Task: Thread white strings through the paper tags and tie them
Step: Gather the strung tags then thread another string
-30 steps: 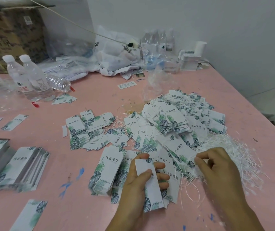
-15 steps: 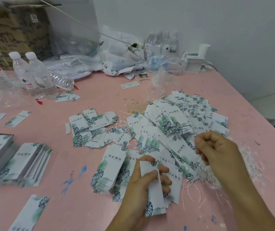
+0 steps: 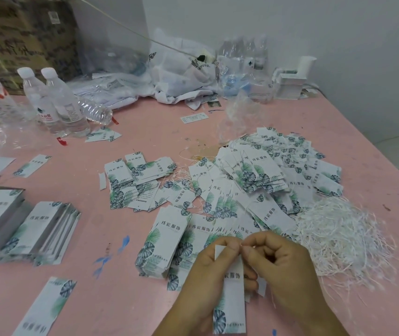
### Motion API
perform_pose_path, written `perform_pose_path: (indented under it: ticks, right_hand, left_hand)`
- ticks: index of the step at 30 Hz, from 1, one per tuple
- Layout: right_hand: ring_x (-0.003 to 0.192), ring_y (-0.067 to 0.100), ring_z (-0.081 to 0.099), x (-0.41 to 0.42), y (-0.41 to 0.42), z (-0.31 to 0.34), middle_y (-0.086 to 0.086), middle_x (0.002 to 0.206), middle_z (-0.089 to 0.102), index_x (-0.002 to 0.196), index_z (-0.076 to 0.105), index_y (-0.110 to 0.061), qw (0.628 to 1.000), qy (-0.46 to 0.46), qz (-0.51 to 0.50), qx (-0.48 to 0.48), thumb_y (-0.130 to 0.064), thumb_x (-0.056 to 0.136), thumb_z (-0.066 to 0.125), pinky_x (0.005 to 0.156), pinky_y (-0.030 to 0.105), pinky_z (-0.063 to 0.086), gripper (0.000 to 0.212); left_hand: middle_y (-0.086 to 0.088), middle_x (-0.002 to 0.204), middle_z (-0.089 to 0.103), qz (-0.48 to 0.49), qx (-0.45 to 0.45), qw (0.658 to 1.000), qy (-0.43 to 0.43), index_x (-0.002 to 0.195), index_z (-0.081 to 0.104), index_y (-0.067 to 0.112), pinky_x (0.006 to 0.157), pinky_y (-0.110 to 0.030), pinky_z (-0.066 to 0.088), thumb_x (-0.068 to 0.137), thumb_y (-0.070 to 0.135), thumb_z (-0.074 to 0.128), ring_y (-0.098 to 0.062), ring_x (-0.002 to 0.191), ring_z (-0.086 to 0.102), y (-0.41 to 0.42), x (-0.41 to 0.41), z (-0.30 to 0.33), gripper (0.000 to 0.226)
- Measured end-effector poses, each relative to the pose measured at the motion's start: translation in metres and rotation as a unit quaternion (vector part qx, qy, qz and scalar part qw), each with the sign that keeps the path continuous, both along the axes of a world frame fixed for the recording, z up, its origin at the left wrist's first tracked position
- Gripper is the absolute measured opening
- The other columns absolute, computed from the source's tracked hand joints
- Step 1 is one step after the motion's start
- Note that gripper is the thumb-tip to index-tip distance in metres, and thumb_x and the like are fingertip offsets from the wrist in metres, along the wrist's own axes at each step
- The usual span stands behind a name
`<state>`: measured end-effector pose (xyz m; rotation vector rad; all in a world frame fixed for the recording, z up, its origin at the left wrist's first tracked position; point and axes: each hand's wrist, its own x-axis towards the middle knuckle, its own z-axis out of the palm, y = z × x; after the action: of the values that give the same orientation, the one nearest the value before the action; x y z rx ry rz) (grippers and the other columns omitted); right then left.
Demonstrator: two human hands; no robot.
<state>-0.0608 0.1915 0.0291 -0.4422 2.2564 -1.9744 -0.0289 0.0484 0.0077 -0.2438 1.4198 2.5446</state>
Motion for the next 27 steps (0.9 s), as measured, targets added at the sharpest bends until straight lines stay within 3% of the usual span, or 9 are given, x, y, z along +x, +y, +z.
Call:
perform_pose_path:
  ticks: [2, 5, 8, 11, 18, 23, 27]
  right_hand:
    - [0.046, 0.003, 0.05, 0.002, 0.001, -0.003, 0.002, 0.051, 0.059, 0.083, 0.073, -0.033, 0.997, 0.048, 0.005, 0.064, -0.021, 0.081, 0.074, 0.047, 0.017, 0.043, 0.012]
    - [0.049, 0.003, 0.058, 0.002, 0.003, -0.004, -0.001, 0.059, 0.067, 0.085, 0.073, -0.036, 0.995, 0.061, 0.039, 0.074, -0.026, 0.08, 0.069, 0.052, 0.015, 0.048, 0.013]
    - [0.058, 0.015, 0.067, 0.0, 0.005, -0.002, 0.004, 0.067, 0.072, 0.09, 0.074, -0.032, 0.996, 0.01, 0.079, 0.037, -0.031, 0.08, 0.069, 0.059, 0.024, 0.055, 0.011]
    - [0.057, 0.01, 0.066, -0.005, 0.009, 0.002, 0.006, 0.07, 0.072, 0.091, 0.074, -0.028, 0.992, -0.049, 0.113, 0.004, -0.017, 0.083, 0.065, 0.053, 0.02, 0.05, 0.016]
    - [0.043, 0.01, 0.05, -0.02, 0.033, 0.005, 0.004, 0.052, 0.06, 0.093, 0.072, -0.022, 0.968, -0.126, 0.217, 0.011, -0.03, 0.077, 0.067, 0.045, 0.02, 0.043, 0.018]
    - [0.035, 0.007, 0.044, -0.029, 0.055, 0.0, 0.002, 0.047, 0.056, 0.094, 0.067, -0.009, 0.927, -0.206, 0.263, -0.169, -0.022, 0.079, 0.077, 0.04, 0.014, 0.037, 0.023]
    - [0.051, 0.013, 0.063, -0.033, 0.061, -0.002, 0.013, 0.065, 0.067, 0.103, 0.06, 0.008, 0.85, -0.248, 0.309, -0.346, 0.003, 0.094, 0.05, 0.049, 0.019, 0.047, 0.014]
  left_hand:
    - [-0.019, 0.075, 0.068, 0.007, 0.003, 1.0, 0.006, 0.086, 0.068, 0.017, 0.057, -0.036, 0.057, 0.075, 0.043, 0.079, -0.027, 0.058, 0.066, -0.002, 0.0, 0.0, 0.031]
    - [-0.018, 0.074, 0.068, 0.019, 0.014, 1.0, 0.014, 0.083, 0.069, 0.018, 0.056, -0.033, 0.056, 0.071, 0.033, 0.081, -0.026, 0.055, 0.065, -0.006, 0.0, 0.0, 0.023]
    - [-0.018, 0.075, 0.066, 0.036, 0.027, 0.999, 0.012, 0.082, 0.069, 0.017, 0.058, -0.033, 0.054, 0.073, 0.028, 0.08, -0.026, 0.054, 0.061, -0.008, -0.001, 0.0, 0.018]
    - [-0.017, 0.07, 0.06, 0.044, 0.05, 0.998, 0.006, 0.082, 0.067, 0.014, 0.055, -0.03, 0.05, 0.08, 0.028, 0.072, -0.024, 0.051, 0.055, -0.008, -0.003, 0.001, 0.015]
    - [-0.009, 0.072, 0.059, 0.058, 0.182, 0.982, -0.01, 0.074, 0.069, 0.016, 0.043, -0.024, 0.042, 0.087, 0.021, 0.068, -0.017, 0.047, 0.046, -0.016, -0.008, 0.011, 0.014]
    - [-0.01, 0.064, 0.051, 0.094, 0.166, 0.981, -0.04, 0.08, 0.066, 0.012, 0.044, -0.023, 0.039, 0.088, 0.03, 0.062, -0.018, 0.048, 0.042, -0.017, -0.008, 0.013, 0.02]
    - [-0.012, 0.067, 0.054, 0.124, 0.128, 0.983, -0.045, 0.089, 0.061, 0.011, 0.051, -0.027, 0.038, 0.088, 0.029, 0.063, -0.019, 0.049, 0.045, -0.014, -0.006, 0.01, 0.017]
